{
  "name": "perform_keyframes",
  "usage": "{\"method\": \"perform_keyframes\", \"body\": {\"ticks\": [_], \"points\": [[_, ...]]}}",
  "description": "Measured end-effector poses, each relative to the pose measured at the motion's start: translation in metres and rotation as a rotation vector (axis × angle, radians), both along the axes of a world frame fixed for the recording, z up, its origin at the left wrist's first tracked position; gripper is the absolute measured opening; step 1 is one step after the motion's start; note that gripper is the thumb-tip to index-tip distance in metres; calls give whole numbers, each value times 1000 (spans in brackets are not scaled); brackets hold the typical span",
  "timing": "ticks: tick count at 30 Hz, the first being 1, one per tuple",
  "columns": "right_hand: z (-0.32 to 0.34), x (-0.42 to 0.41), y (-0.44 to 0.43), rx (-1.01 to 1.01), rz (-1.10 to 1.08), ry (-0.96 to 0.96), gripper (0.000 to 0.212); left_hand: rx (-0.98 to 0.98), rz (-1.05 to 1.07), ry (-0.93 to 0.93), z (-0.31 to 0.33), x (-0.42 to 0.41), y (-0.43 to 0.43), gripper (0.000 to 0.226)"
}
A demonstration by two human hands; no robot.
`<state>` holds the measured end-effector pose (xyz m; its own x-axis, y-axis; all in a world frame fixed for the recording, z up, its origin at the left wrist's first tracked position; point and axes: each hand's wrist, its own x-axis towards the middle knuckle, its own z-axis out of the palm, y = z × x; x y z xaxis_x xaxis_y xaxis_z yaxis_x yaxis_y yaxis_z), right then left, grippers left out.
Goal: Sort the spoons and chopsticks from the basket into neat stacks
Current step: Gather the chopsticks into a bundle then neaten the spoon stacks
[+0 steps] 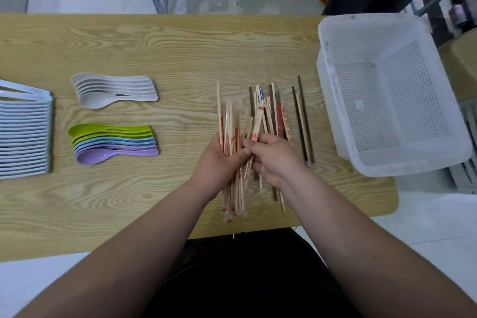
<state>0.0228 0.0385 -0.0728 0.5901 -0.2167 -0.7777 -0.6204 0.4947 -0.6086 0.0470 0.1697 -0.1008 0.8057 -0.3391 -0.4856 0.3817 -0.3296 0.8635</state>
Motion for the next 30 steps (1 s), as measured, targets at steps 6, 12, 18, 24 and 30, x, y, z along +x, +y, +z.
{"method": "perform_keyframes", "body": {"ticks": [6,12,18,24,30], "points": [[-2,-1,10,-50,81,-11,17,202,-117,-119,5,-2,-2,25],[-8,-3,-5,-198,224,-3,23,248,-52,-4,-3,-1,-4,20],[-35,-15,-85,-1123,520,78,31,52,154,295,-15,-1,-1,19],[-53,-5,-105,-1140,714,207,22,-75,304,380,-17,2,-6,18],[-50,4,-103,-1036,651,281,13,-75,307,381,-21,7,-11,19]]}}
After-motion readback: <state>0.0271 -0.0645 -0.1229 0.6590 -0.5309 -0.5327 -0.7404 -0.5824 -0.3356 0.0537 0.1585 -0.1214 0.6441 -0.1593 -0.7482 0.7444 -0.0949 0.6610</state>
